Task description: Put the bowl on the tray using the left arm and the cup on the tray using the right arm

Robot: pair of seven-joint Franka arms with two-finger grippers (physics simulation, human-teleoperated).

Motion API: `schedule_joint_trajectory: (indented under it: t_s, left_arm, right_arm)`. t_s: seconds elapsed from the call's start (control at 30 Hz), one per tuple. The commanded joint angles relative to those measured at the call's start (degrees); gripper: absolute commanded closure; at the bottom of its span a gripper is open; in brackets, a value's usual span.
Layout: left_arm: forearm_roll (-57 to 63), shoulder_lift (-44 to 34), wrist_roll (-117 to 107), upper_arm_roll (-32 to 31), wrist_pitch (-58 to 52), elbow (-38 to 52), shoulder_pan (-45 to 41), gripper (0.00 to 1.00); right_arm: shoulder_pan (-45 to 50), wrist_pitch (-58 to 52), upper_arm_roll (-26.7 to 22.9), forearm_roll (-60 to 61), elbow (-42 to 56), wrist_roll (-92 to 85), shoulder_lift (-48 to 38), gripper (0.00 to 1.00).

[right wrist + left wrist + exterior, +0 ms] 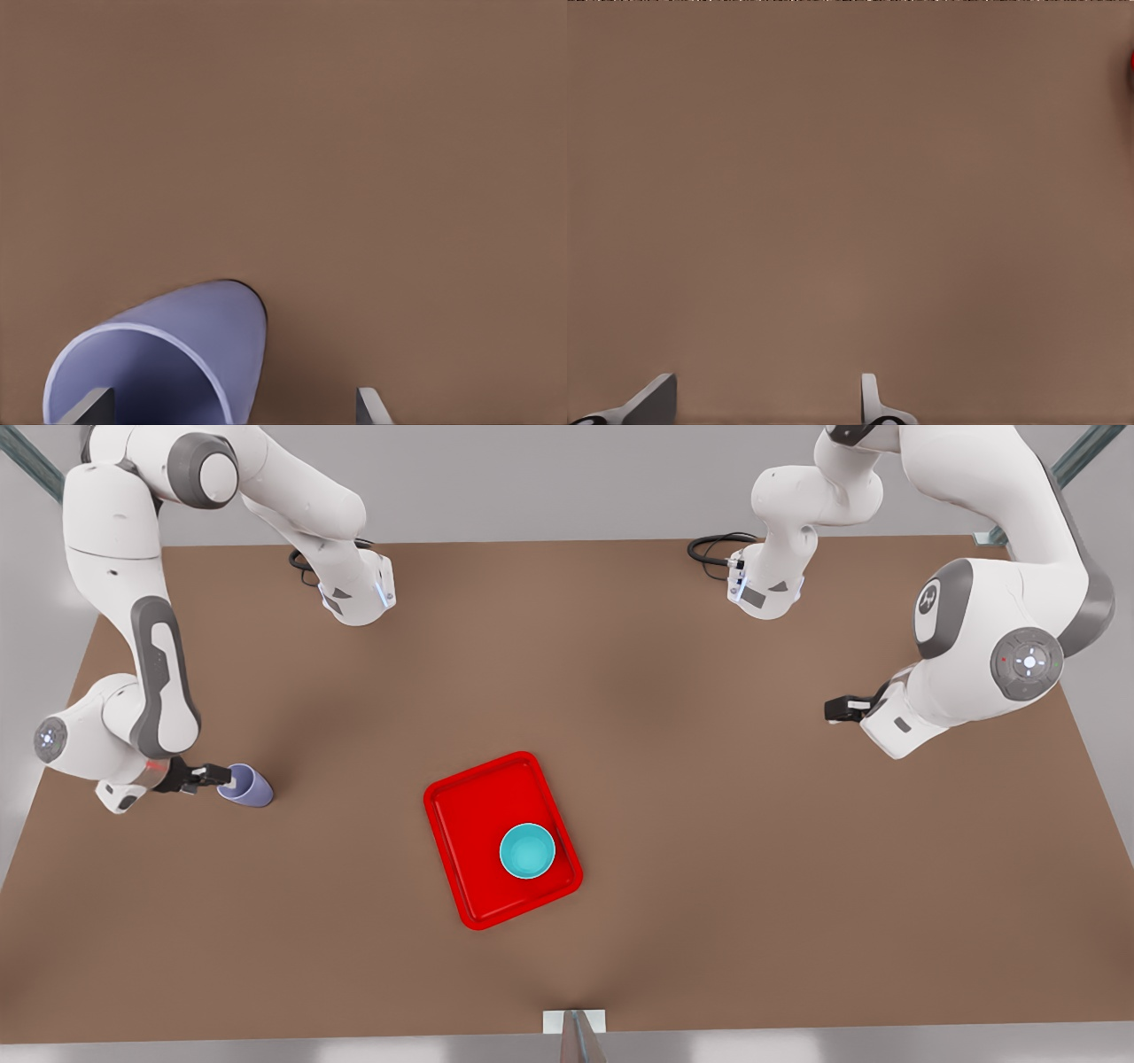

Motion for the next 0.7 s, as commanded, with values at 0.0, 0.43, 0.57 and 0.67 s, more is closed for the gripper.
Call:
schedule_joint_trajectory:
  t_s: [0.0,0.43,0.57,0.67]
  left_arm:
    - [0.0,0.0,-0.1,0.0,0.0,0.0,0.0,0.00]
    - [-0.8,0.3,-0.1,0.0,-0.1,-0.1,0.0,0.00]
    - [-0.8,0.3,0.0,0.0,0.0,-0.1,0.0,0.00]
    - [-0.8,0.3,0.0,0.0,-0.1,-0.1,0.1,0.00]
  right_arm:
    - [0.0,0.0,0.0,0.0,0.0,0.0,0.3,0.00]
    - [0.2,0.0,0.0,-0.3,0.4,0.9,2.2,0.79]
    - [0.2,0.0,0.0,-0.3,0.5,0.9,2.6,0.79]
    - [0.3,0.1,0.0,-0.3,0.8,0.9,2.9,0.79]
